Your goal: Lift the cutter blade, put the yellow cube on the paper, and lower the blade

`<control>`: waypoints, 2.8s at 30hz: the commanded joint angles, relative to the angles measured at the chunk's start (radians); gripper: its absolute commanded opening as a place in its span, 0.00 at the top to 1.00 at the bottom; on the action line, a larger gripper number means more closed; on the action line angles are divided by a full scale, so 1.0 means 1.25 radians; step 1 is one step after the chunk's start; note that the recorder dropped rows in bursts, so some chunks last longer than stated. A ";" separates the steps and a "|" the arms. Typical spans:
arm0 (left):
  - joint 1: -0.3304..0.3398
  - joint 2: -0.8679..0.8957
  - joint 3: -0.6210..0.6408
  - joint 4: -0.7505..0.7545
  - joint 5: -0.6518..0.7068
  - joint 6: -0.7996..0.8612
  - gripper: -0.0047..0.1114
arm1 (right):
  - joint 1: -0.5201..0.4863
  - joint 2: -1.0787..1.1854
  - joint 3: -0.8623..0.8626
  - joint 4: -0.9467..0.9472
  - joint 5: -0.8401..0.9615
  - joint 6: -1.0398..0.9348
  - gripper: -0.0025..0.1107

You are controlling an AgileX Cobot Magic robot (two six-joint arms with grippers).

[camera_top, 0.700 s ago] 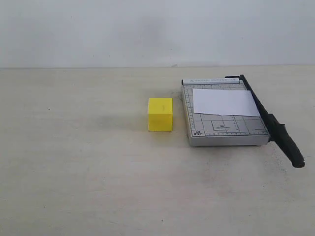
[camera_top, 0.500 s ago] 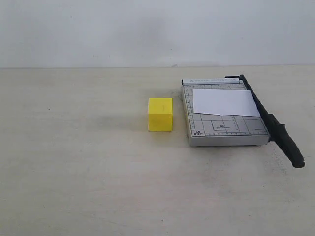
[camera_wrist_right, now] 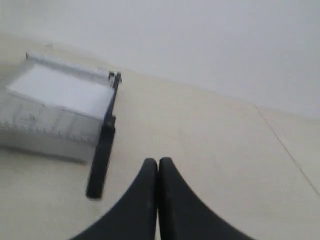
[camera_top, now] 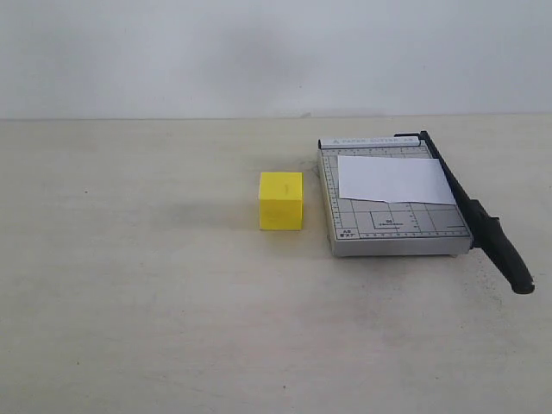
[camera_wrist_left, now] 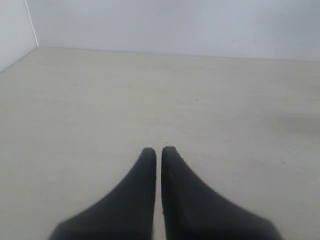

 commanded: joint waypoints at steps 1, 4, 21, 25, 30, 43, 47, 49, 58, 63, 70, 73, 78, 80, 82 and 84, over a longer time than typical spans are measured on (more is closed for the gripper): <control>-0.005 -0.003 -0.002 -0.002 -0.007 0.000 0.92 | 0.000 -0.003 -0.001 0.297 -0.170 0.258 0.98; -0.005 -0.003 -0.002 -0.002 -0.007 0.000 0.92 | 0.000 -0.003 -0.001 0.352 -0.185 0.350 0.98; -0.005 -0.003 -0.002 -0.002 -0.007 0.000 0.92 | 0.001 0.513 -0.213 0.338 -0.220 -0.097 0.98; -0.005 -0.003 -0.002 -0.002 -0.007 0.000 0.92 | 0.001 0.749 -0.323 0.354 -0.048 -0.070 0.98; -0.005 -0.003 -0.002 -0.002 -0.007 0.000 0.92 | 0.001 0.939 -0.442 0.339 0.197 -0.141 0.85; -0.005 -0.003 -0.002 -0.002 -0.007 0.000 0.92 | 0.003 1.097 -0.521 0.353 0.109 -0.157 0.44; -0.005 -0.003 -0.002 -0.002 -0.007 0.000 0.92 | 0.003 1.159 -0.521 0.353 0.092 -0.157 0.44; -0.005 -0.003 -0.002 -0.002 -0.007 0.000 0.92 | 0.003 1.186 -0.521 0.353 0.093 -0.157 0.45; -0.005 -0.003 -0.002 -0.002 -0.007 0.000 0.92 | 0.003 1.227 -0.521 0.353 0.114 -0.157 0.86; -0.005 -0.003 -0.002 -0.002 -0.007 0.000 0.92 | 0.003 1.227 -0.521 0.353 0.127 -0.161 0.98; -0.005 -0.003 -0.002 -0.002 -0.007 0.000 0.92 | 0.003 1.195 -0.565 0.353 0.173 -0.161 0.98; -0.005 -0.003 -0.002 -0.002 -0.007 0.000 0.92 | 0.003 1.165 -0.620 0.353 0.215 -0.161 0.98; -0.005 -0.003 -0.002 -0.002 -0.007 0.000 0.92 | 0.003 1.130 -0.723 0.353 0.248 -0.161 0.98; -0.005 -0.003 -0.002 -0.002 -0.007 0.000 0.92 | 0.003 1.129 -0.755 0.359 0.250 -0.161 0.98; -0.005 -0.003 -0.002 -0.002 -0.007 0.000 0.92 | 0.003 1.129 -0.782 0.368 0.251 -0.161 0.98; -0.005 -0.003 -0.002 -0.002 -0.007 0.000 0.92 | 0.003 1.129 -0.820 0.372 0.251 -0.161 0.98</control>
